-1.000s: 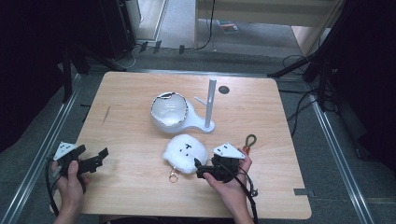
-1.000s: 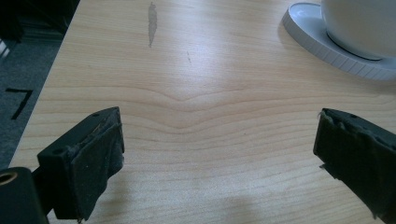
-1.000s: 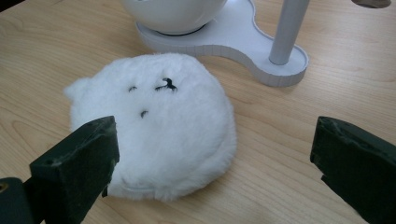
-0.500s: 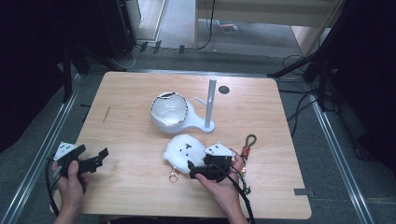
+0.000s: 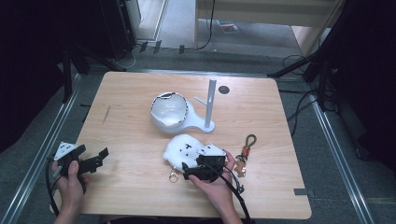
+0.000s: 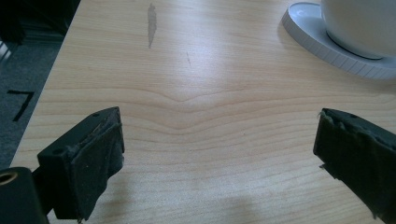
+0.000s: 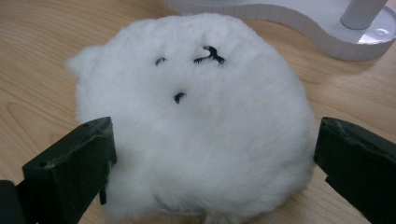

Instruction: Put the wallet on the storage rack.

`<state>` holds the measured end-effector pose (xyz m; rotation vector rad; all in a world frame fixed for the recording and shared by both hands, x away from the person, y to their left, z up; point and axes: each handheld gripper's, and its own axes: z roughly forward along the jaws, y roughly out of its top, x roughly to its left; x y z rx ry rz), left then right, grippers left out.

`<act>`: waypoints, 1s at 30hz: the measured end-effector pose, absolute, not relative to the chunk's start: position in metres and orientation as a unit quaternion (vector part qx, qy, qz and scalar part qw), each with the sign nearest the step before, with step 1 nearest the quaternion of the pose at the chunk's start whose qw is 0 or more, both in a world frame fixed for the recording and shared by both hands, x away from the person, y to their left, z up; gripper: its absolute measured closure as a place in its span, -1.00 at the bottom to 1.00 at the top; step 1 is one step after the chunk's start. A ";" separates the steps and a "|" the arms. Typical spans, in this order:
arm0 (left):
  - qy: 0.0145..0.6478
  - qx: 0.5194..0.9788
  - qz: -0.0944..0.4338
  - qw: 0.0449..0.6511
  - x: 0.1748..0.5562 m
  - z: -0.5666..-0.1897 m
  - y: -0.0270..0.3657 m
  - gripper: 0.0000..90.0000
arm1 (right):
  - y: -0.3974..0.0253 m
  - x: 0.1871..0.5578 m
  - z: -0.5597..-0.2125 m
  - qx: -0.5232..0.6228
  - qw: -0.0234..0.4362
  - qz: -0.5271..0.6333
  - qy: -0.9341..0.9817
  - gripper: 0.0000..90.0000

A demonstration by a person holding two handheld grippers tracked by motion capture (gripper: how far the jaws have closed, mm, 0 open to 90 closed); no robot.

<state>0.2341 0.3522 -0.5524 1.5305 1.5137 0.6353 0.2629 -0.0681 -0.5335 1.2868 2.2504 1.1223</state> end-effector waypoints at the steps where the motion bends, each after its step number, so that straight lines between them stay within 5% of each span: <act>1: 0.607 0.615 0.256 0.433 0.234 -0.552 0.352 -0.94 | -0.067 0.264 -0.535 0.450 0.160 0.390 0.787 -1.00; 15: 0.607 0.616 0.254 0.432 0.234 -0.552 0.352 -0.94 | -0.057 0.268 -0.551 0.464 0.158 0.372 0.788 -0.99; 30: 0.609 0.616 0.257 0.429 0.235 -0.553 0.351 -0.93 | -0.052 0.261 -0.552 0.445 0.177 0.372 0.795 -0.50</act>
